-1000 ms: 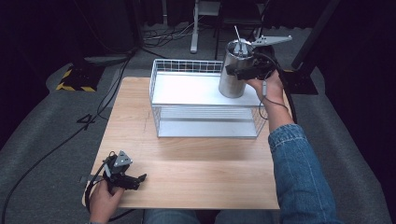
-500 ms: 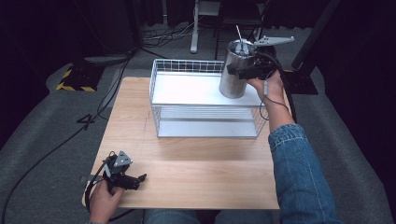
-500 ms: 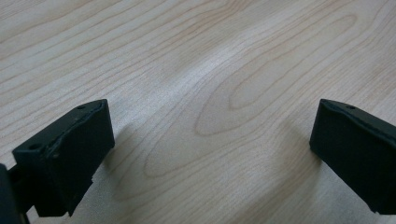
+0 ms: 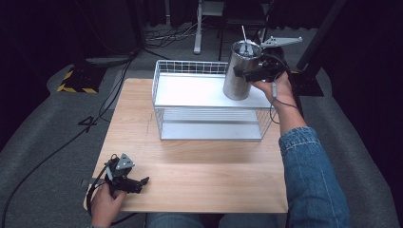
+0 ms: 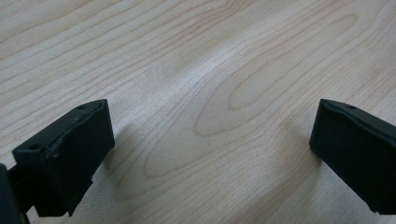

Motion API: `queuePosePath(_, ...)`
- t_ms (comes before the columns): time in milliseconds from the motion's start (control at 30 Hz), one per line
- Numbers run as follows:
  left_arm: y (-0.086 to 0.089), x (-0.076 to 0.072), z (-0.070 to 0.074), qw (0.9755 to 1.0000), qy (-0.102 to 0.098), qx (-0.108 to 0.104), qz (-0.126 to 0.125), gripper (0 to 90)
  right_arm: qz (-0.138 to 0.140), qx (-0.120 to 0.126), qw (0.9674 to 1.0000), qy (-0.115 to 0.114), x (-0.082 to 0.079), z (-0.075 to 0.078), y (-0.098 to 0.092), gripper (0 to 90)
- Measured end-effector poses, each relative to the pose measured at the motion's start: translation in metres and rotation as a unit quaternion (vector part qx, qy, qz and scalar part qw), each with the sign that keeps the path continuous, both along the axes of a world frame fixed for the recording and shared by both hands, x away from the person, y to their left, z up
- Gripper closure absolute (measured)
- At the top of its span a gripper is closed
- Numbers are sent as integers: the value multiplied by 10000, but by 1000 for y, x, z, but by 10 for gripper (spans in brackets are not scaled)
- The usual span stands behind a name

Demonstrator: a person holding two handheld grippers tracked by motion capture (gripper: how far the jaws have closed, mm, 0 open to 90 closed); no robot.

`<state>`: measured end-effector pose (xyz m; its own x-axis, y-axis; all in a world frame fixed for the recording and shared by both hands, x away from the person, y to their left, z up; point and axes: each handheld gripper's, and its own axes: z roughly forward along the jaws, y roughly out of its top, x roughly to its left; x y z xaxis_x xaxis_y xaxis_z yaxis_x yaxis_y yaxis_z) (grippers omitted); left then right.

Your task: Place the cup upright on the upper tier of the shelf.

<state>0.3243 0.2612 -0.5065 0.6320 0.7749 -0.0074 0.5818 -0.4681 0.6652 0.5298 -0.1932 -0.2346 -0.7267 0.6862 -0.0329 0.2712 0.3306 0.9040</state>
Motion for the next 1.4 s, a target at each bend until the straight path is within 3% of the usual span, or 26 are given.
queuePosePath(300, -1, 3, 0, 10000, 20, -16, 7, 2, 21, -14, 9998, -175, -21, 14, -16, 0)
queuePosePath(600, -2, 4, 0, 10000, 24, -24, -5, 2, 25, 53, 9994, -348, -56, 24, -39, 0)
queuePosePath(933, -2, 4, 0, 10000, 26, -22, 4, 3, 129, -62, 9986, -509, -89, 33, -47, 0)
queuePosePath(1400, -2, 3, 0, 10000, 34, -32, 32, 3, 249, -62, 9985, -493, -126, 15, -60, 0)
